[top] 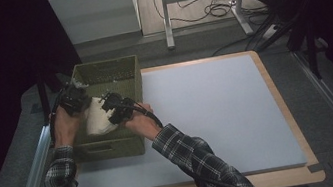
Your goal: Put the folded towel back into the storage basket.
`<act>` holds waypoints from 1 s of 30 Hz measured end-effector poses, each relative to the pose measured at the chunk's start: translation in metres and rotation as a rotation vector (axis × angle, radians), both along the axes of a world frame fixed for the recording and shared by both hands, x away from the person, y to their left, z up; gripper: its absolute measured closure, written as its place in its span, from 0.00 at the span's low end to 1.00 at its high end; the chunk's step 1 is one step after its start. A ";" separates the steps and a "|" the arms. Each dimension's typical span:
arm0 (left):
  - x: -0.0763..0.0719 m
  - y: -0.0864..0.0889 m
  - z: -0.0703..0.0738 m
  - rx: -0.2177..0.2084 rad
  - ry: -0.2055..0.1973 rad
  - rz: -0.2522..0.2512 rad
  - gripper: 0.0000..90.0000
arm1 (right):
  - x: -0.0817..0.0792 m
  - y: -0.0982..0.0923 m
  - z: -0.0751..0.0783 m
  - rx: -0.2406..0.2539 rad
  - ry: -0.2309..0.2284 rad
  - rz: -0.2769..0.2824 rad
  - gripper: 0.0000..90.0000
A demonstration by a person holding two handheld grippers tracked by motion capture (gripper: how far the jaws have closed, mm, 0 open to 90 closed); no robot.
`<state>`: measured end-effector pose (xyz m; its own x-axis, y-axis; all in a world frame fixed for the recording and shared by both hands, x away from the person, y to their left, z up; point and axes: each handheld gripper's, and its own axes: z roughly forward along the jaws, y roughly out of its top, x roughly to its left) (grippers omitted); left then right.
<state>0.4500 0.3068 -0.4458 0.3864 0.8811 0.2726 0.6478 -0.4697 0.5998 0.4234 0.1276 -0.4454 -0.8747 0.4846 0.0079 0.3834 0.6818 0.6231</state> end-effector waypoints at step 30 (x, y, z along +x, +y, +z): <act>-0.007 -0.015 0.004 -0.151 -0.044 0.015 0.24 | -0.006 -0.048 0.017 0.149 -0.062 0.011 0.44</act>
<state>0.4431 0.2922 -0.4415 0.3633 0.9191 0.1527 0.6257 -0.3622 0.6909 0.4173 0.0798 -0.4281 -0.8812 0.4721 0.0248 0.3336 0.5839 0.7401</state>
